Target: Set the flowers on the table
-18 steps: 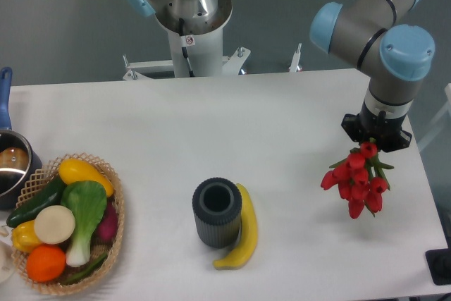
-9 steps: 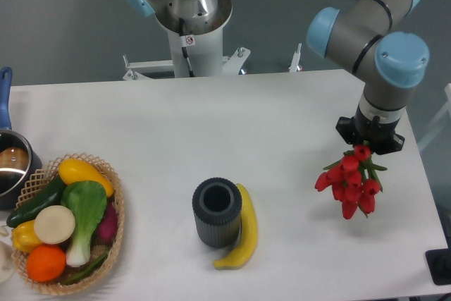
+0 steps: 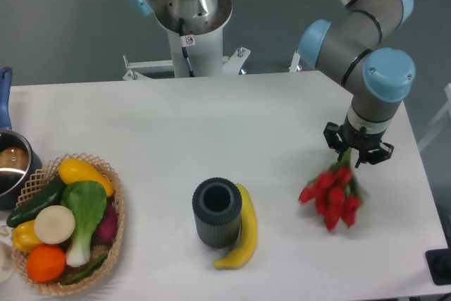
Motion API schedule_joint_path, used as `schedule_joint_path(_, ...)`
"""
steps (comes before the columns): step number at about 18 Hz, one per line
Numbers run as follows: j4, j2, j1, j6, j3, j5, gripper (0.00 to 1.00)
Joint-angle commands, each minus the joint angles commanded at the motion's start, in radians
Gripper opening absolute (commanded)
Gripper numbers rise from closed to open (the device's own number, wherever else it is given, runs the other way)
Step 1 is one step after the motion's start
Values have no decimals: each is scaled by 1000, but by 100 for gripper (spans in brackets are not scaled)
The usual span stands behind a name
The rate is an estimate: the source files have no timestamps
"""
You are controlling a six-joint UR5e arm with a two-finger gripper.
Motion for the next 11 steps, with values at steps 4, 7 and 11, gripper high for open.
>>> schedule_joint_path(4, 54, 5, 11, -2, 7, 0, 100)
schedule_joint_path(7, 65, 37, 44, 9, 3, -12, 100)
schedule_joint_path(11, 71, 46, 80, 15, 5, -17, 100)
